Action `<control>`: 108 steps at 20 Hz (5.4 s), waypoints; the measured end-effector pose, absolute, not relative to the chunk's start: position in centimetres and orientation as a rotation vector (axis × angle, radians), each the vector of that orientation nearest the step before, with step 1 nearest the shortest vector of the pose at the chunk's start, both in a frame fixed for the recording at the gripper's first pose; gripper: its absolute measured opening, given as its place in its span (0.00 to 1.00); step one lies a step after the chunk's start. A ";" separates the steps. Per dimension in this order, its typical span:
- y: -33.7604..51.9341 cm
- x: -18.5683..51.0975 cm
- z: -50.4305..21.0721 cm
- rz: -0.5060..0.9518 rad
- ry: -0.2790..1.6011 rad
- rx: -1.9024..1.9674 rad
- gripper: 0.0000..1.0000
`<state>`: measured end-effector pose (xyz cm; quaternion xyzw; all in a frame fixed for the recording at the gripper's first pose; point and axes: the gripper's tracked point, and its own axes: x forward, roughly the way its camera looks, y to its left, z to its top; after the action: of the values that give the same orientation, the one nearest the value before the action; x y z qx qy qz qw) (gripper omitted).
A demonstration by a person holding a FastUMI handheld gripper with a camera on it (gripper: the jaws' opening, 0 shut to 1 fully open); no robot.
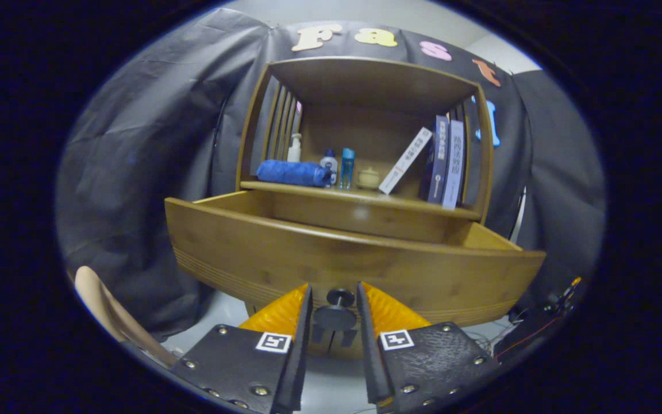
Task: Pull open the drawer, take out the items inside it, and place them on the countertop above the cabinet.
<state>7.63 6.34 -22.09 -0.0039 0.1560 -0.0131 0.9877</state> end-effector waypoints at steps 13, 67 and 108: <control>4.7 16.5 -11.8 0.024 0.297 0.051 0.38; 3.4 22.6 -28.7 0.130 1.074 0.099 0.41; 3.0 37.0 -18.4 0.023 0.699 0.065 0.40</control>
<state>36.97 3.03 -18.38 0.0318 0.3424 0.0111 0.9389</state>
